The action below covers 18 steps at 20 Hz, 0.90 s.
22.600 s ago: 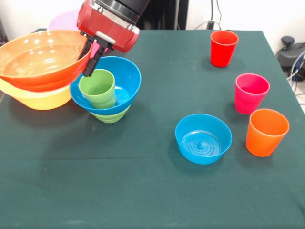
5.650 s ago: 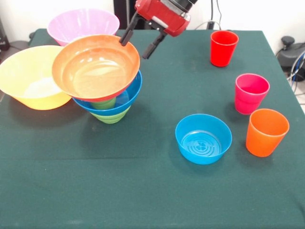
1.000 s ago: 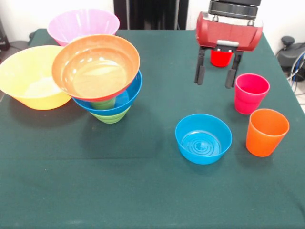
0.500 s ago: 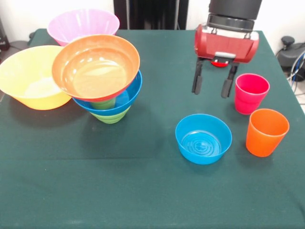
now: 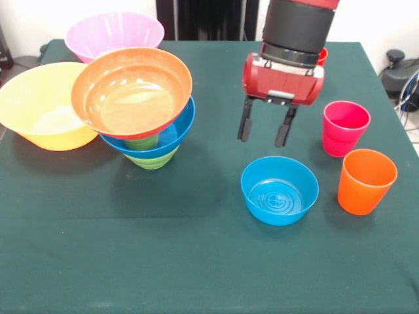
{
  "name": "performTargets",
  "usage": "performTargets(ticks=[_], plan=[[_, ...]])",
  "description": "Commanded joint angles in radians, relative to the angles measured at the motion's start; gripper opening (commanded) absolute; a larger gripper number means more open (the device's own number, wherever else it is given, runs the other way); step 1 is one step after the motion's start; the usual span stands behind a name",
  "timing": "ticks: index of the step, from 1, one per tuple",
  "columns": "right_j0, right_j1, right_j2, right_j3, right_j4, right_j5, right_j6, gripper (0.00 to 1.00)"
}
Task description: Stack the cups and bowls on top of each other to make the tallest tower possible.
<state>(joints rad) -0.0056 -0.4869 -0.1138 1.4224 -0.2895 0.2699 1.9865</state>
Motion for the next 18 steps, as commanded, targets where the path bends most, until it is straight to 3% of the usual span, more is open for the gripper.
performTargets(ticks=[1, 6, 18], plan=[[-0.002, 0.119, 0.046, -0.077, -0.074, -0.066, 0.019, 1.0], [0.004, 0.183, 0.051, -0.149, -0.063, -0.083, 0.021, 1.0], [-0.001, 0.155, 0.036, -0.114, -0.067, -0.114, 0.013, 1.0]])
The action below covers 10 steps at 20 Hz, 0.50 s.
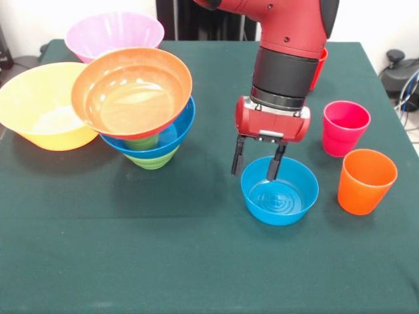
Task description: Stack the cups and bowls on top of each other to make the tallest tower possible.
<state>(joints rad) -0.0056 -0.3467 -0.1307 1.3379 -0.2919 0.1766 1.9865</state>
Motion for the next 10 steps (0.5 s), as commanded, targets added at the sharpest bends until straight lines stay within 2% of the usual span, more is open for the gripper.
performTargets(ticks=[1, 10], plan=[[-0.002, 0.018, 0.052, -0.031, -0.063, -0.014, 0.01, 1.0], [-0.052, 0.045, 0.089, -0.021, -0.079, 0.046, -0.054, 1.0]])
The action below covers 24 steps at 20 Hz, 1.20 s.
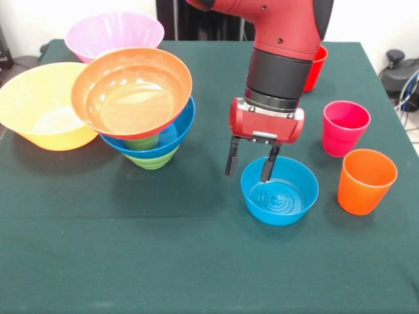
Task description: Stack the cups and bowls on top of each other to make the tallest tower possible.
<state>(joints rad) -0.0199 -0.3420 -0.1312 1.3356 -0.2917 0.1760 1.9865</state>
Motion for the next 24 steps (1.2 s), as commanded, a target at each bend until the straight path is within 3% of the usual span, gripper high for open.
performTargets(ticks=[1, 24], plan=[[-0.043, 0.045, 0.094, -0.019, -0.08, 0.044, -0.055, 1.0], [-0.078, 0.11, 0.165, -0.033, -0.086, -0.024, -0.045, 1.0]])
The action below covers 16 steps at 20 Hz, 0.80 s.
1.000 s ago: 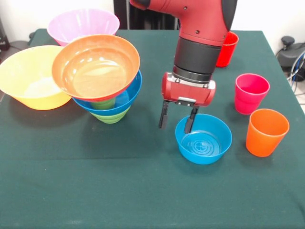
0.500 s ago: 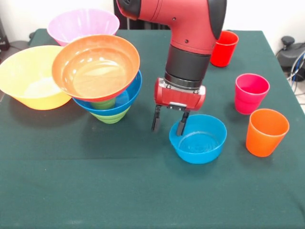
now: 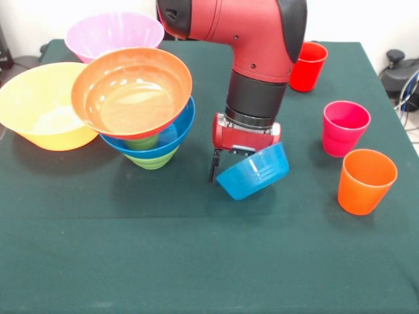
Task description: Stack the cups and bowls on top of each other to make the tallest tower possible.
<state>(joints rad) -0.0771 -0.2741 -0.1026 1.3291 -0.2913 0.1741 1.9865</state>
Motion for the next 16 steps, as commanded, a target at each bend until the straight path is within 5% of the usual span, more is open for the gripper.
performTargets(ticks=[1, 16], plan=[[-0.023, 0.041, 0.138, -0.025, -0.087, -0.024, -0.045, 1.0], [-0.034, 0.016, 0.131, -0.004, -0.112, -0.035, -0.042, 1.0]])
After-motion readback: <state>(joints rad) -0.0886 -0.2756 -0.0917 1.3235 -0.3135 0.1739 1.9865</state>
